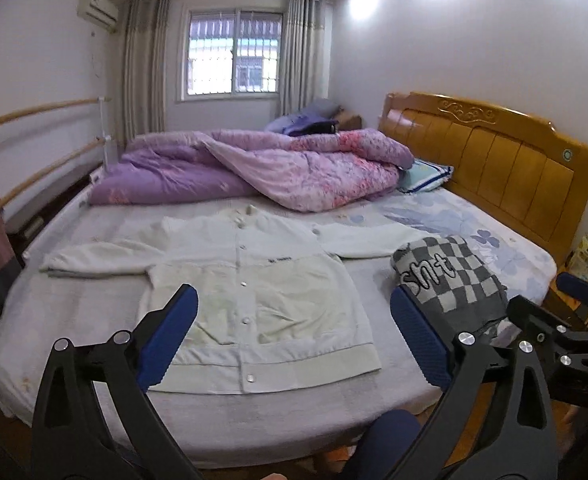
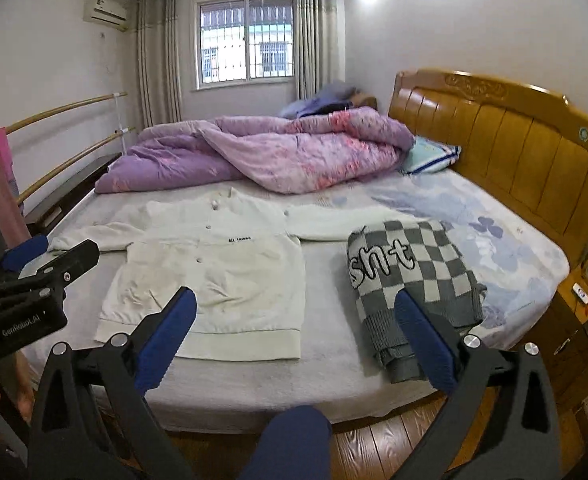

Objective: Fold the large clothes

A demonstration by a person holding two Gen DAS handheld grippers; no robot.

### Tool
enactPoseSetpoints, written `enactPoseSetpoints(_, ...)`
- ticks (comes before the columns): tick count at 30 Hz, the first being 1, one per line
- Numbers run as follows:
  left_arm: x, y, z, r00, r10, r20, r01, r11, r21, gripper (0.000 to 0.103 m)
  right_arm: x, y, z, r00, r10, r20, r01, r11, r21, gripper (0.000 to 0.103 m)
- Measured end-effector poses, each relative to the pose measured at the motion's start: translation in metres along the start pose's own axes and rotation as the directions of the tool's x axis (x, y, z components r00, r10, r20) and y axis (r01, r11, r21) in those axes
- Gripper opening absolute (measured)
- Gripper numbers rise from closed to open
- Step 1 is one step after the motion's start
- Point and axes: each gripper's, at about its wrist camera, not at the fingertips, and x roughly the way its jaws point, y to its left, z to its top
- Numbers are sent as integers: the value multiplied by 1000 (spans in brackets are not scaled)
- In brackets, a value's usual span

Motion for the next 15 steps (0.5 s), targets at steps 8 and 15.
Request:
enactPoseSetpoints(8, -42, 6, 4, 997, 39, 66, -38, 999, -7, 98, -43, 15, 4, 996, 16, 91, -15, 1000, -9, 96)
enactPoseSetpoints(15, -66, 1, 7, 993, 42, 111, -42, 999, -5, 98, -61, 18, 2, 993, 12, 121, -11, 1000, -11, 96)
